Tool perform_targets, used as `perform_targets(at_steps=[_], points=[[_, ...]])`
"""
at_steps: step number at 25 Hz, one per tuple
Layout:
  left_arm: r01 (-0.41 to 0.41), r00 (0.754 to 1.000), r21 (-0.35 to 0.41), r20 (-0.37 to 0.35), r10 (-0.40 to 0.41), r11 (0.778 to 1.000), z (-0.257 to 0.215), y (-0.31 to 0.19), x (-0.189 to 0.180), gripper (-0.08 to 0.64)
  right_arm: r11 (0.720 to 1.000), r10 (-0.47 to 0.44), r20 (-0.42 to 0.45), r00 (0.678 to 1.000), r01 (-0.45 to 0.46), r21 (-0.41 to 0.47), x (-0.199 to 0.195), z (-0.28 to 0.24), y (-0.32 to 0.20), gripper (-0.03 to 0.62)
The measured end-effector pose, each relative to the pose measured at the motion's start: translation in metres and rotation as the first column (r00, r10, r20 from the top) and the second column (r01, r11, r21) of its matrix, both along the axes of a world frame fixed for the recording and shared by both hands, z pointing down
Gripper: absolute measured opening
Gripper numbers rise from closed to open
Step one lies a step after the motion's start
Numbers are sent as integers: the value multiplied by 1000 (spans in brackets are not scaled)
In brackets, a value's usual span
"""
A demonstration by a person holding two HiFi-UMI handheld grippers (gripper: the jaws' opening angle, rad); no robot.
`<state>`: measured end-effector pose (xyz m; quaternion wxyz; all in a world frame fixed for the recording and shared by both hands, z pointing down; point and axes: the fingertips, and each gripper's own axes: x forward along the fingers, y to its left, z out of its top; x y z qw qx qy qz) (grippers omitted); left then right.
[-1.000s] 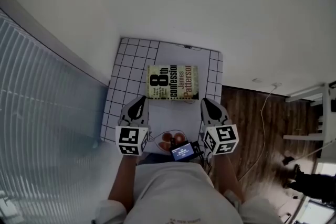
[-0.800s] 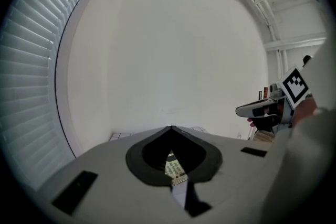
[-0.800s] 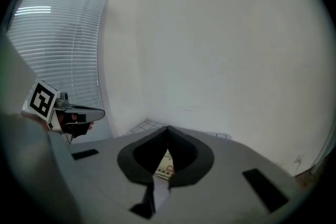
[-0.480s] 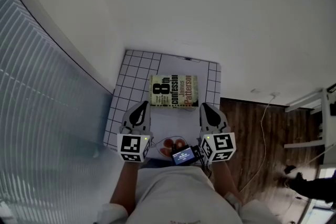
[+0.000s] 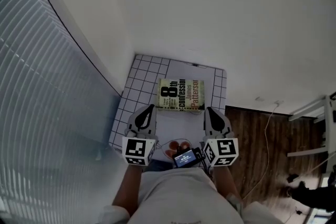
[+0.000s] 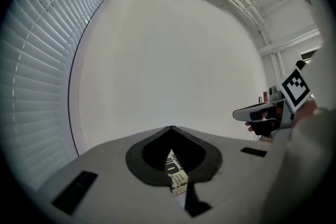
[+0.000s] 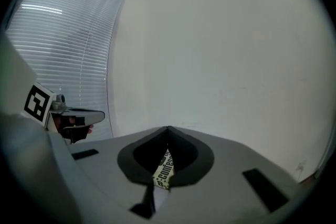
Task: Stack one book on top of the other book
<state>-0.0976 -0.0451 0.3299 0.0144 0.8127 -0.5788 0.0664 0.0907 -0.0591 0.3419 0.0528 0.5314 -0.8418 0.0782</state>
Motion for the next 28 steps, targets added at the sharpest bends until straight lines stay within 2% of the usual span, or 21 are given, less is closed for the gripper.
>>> perform_targets(at_steps=[9,28], points=[[17,1000,-2,6,-17,1000,-2,13,-7,8,1000,-15,-3,1000,15,2,-4,-2,12,6],[70,998,-13,3,-70,997,-6,28,-15,8,1000,10,-9,1000,-10,4,21,-4,16,7]])
